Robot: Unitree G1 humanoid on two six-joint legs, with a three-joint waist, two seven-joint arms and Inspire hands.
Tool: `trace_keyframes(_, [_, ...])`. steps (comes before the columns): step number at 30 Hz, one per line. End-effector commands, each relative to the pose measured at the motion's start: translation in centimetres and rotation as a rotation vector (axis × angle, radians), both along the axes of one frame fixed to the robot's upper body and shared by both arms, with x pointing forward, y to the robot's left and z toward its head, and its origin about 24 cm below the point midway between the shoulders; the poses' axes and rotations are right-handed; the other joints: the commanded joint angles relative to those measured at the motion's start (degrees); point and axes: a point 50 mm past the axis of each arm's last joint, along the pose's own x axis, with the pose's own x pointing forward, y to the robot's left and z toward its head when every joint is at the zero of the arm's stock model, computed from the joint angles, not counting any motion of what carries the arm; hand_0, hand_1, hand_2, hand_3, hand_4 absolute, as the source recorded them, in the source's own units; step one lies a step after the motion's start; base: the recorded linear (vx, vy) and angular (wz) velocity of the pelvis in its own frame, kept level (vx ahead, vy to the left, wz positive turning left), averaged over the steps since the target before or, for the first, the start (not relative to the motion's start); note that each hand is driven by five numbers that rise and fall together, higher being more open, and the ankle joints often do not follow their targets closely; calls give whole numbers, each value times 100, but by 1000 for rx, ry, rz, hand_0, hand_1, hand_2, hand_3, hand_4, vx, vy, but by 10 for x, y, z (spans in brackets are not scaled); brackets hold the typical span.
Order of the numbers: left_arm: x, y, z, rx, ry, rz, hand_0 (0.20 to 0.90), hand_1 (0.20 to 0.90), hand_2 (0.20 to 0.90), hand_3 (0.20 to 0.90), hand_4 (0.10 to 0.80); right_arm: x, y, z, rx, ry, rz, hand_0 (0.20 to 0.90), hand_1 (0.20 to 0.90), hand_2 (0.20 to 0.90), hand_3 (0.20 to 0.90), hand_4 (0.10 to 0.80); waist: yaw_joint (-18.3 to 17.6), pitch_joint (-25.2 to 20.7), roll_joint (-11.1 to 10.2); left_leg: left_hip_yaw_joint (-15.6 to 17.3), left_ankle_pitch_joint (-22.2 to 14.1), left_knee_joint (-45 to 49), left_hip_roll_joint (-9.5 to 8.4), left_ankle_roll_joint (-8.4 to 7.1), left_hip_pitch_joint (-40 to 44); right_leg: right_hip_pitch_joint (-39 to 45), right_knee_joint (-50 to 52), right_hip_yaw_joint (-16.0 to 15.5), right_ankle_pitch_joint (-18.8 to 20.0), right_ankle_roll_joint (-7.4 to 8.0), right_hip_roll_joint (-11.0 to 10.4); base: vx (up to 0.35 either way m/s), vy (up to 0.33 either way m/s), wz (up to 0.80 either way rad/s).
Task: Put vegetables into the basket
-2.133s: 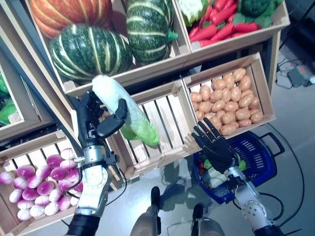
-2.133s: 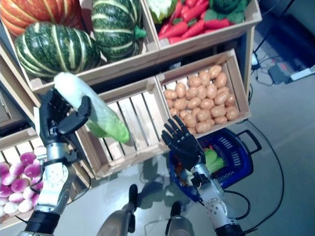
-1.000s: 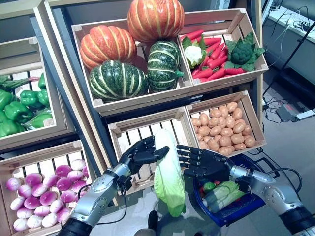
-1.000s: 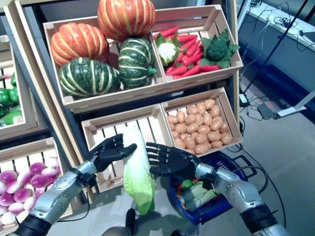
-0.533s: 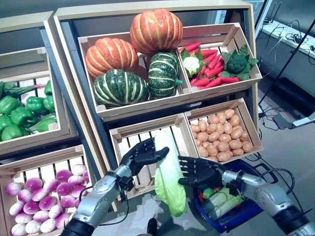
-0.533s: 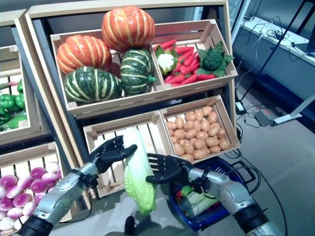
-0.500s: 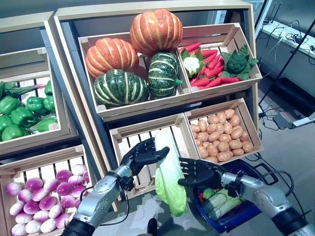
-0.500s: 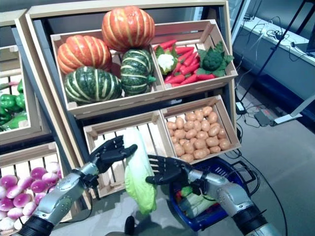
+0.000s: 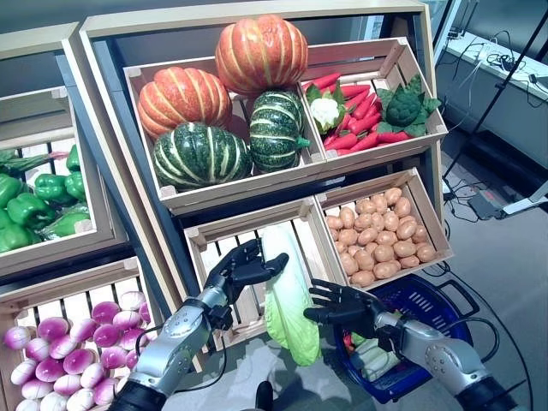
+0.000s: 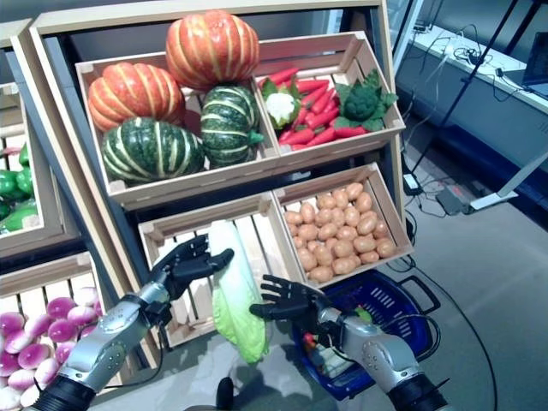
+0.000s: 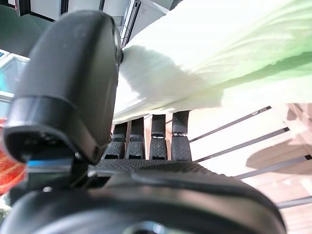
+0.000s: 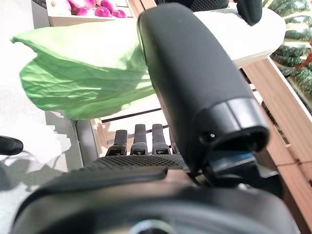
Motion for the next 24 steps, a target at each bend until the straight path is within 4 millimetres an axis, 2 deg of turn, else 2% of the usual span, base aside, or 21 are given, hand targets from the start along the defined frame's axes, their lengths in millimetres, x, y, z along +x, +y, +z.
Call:
trace_keyframes(1, [25, -16, 69, -151, -336, -66, 300, 300, 300, 300, 400, 11, -5, 11, 31, -25, -24, 900, 900, 900, 900, 800, 101, -330, -255, 120, -843, 12, 130, -247, 489, -338, 0, 112, 599, 130, -467, 0, 0, 0])
trace_keyframes(5, [26, -18, 68, -152, -330, -78, 300, 300, 300, 300, 400, 3, 5, 7, 113, 46, 106, 900, 900, 900, 900, 800, 135, -363, -282, 105, -834, 12, 134, -258, 478, -341, 0, 87, 598, 132, -475, 0, 0, 0])
trace_keyframes(7, [25, -19, 66, -150, -321, -88, 300, 300, 300, 300, 400, -2, 16, 9, 221, 79, 198, 900, 900, 900, 900, 800, 168, -387, -293, 99, -821, 12, 151, -282, 465, -346, 0, 70, 596, 133, -479, 0, 0, 0])
trace_keyframes(12, [24, -19, 62, -167, -301, -109, 300, 300, 300, 300, 400, -11, 33, 13, 369, 116, 349, 900, 900, 900, 900, 800, 226, -437, -302, 75, -805, 12, 158, -316, 421, -359, 0, 29, 587, 135, -478, 0, 0, 0])
trace_keyframes(19, [20, -22, 61, -191, -297, -155, 300, 300, 300, 300, 400, -25, 46, 13, 483, 170, 506, 900, 900, 900, 900, 800, 278, -459, -288, 53, -808, 12, 144, -309, 405, -374, 0, 16, 583, 126, -484, 0, 0, 0])
trace_keyframes(24, [20, -22, 59, -209, -286, -160, 300, 300, 300, 300, 400, -23, 52, 15, 559, 163, 521, 900, 900, 900, 900, 800, 316, -487, -279, 23, -825, 12, 130, -307, 430, -349, 0, 32, 565, 118, -488, 0, 0, 0])
